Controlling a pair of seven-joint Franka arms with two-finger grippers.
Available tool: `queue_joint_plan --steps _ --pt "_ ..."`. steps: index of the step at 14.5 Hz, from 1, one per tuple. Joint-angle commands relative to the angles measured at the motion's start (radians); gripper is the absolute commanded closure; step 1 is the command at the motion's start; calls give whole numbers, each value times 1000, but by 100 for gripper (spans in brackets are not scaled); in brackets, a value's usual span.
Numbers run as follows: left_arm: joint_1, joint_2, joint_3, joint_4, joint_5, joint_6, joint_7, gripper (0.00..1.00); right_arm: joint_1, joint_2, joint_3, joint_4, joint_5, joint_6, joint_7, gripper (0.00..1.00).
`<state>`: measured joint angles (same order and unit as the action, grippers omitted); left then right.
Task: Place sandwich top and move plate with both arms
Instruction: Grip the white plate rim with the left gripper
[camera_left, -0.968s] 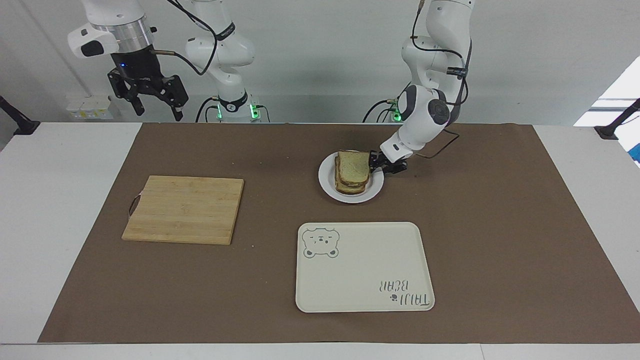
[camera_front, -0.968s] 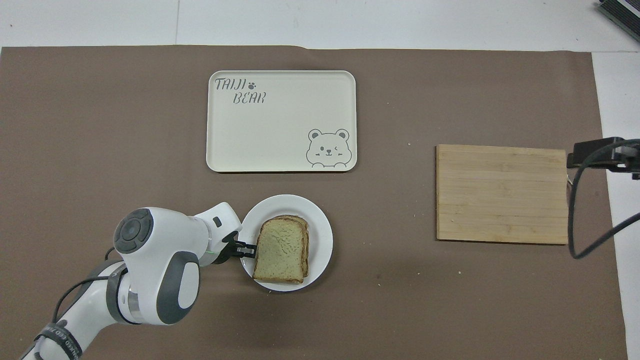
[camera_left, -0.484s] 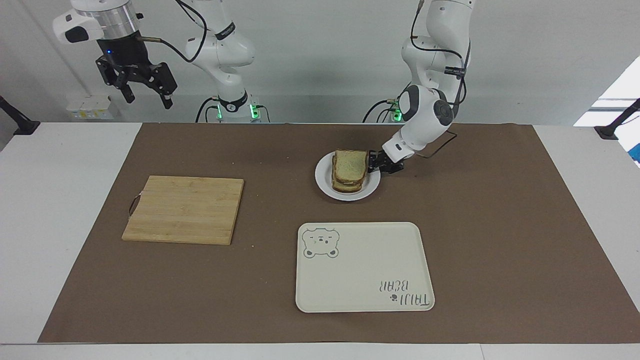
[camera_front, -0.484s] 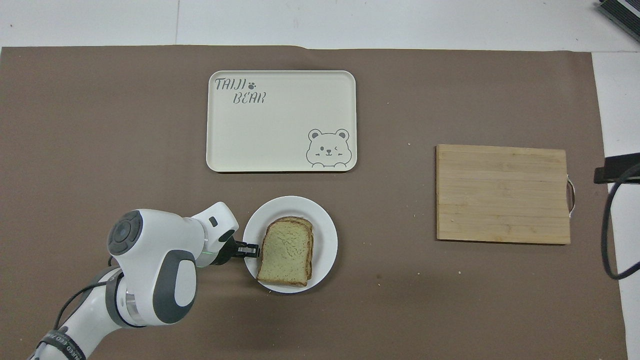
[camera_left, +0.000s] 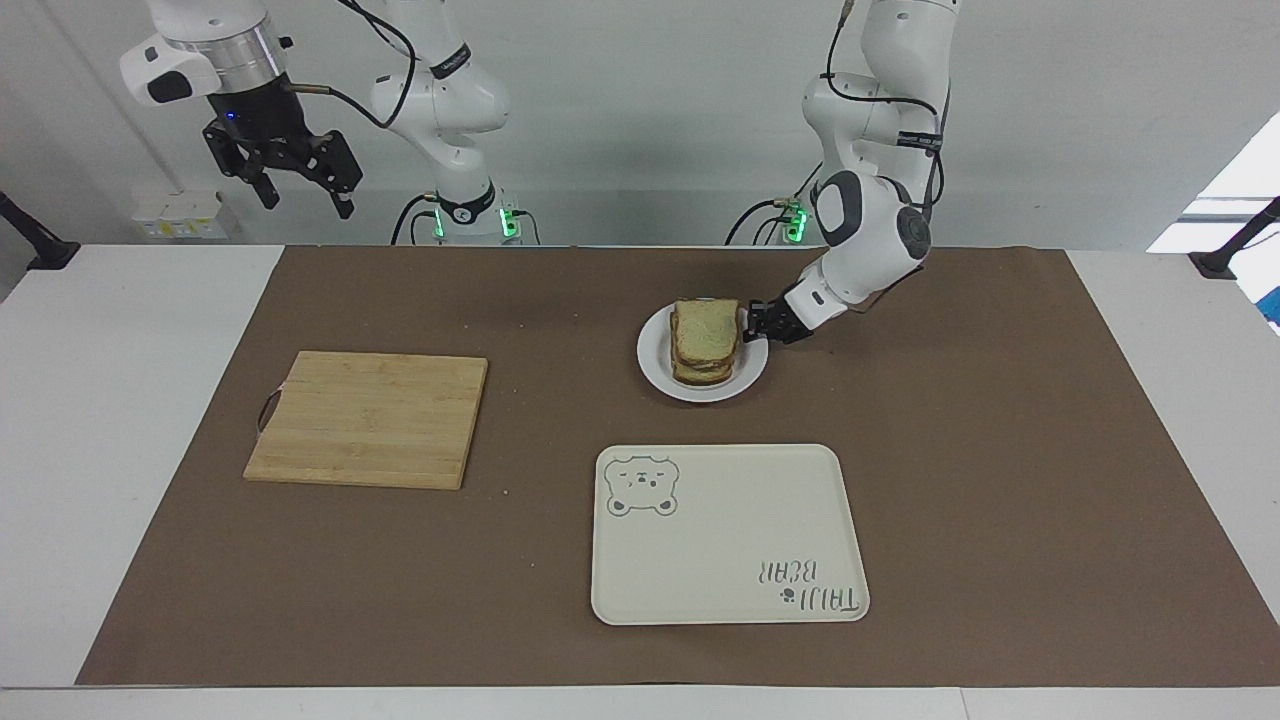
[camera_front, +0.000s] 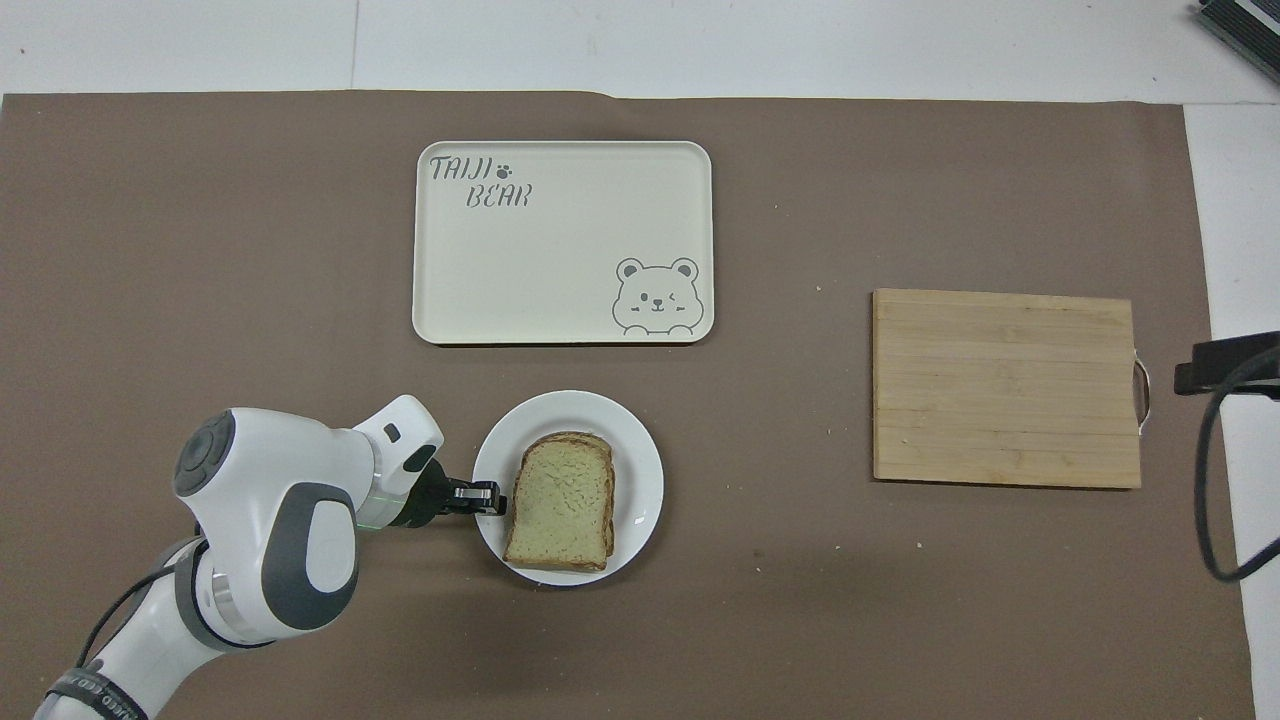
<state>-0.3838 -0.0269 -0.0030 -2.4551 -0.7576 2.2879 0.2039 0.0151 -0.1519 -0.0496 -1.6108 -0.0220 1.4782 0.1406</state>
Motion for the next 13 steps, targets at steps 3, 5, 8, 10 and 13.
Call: queue_joint_plan --steps 3,5,8,10,13 --pt "77 30 1 45 -103 -66 90 100 -9 -29 0 -38 8 10 -145 0" --pt "121 36 1 65 -129 -120 165 100 -11 -29 0 -38 8 10 -147 0" --pt "161 36 1 68 -195 -149 248 100 -11 -29 0 -41 4 2 -148 0" --pt "161 33 1 67 -255 -151 262 100 -20 -29 -1 -52 2 2 -150 0" --pt "189 35 1 73 -301 -172 301 100 -26 -31 0 -50 4 2 -148 0"
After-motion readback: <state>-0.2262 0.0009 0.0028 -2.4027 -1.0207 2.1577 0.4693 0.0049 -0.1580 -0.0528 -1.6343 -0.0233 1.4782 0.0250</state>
